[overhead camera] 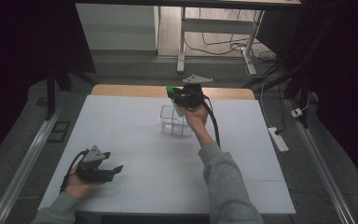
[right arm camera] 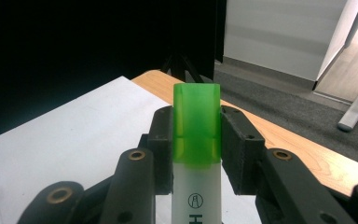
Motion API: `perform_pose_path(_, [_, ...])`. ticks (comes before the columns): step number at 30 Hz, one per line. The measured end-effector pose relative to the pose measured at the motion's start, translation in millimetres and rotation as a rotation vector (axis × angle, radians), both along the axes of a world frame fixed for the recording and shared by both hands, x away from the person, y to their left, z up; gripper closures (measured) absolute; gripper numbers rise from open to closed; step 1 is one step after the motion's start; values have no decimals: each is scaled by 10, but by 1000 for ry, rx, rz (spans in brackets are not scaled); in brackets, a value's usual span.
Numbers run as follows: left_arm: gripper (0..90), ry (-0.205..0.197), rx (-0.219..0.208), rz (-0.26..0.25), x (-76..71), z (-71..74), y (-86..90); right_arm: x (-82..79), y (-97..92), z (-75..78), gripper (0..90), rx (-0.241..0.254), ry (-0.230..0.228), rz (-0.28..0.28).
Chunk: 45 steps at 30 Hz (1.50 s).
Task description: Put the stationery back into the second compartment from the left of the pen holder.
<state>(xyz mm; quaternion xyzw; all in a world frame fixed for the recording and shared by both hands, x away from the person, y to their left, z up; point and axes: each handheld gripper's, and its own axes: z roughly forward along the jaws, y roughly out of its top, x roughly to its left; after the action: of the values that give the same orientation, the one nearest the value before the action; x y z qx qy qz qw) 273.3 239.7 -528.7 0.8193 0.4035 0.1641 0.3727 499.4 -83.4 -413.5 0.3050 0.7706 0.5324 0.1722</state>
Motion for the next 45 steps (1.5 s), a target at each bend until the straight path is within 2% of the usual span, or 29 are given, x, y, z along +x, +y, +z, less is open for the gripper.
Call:
perform_pose_path(7, [243,1,0,0,1,-5,7,52,14,-60,651,4,5,-1])
perform_pose_path(8, [242,2,2,-1,2,-7,6,45,9,-76,609,-13,2,-8])
perform_pose_path(13, [242,3,5,-4,2,-9,0,11,-42,-88,581,-28,15,-17])
perform_pose_path(16, [241,2,10,-3,0,-9,-7,-22,-104,-121,565,-62,35,-8])
perform_pose_path(21, [241,3,12,0,1,-9,-7,-76,-163,-149,548,-71,44,24])
perform_pose_path(22, [241,3,11,2,4,-10,-5,-113,-186,-153,540,-91,38,35])
perform_pose_path(32, [241,5,10,5,2,-11,1,-309,-291,-110,518,-117,22,99])
perform_pose_path(37, [240,5,11,7,2,-11,9,-408,-355,-107,508,-131,21,109])
perform_pose_path(39, [240,3,10,11,-1,-9,11,-465,-399,-114,505,-126,22,110])
perform_pose_path(45, [241,-2,11,14,-5,-4,13,-640,-559,-171,492,-153,29,115])
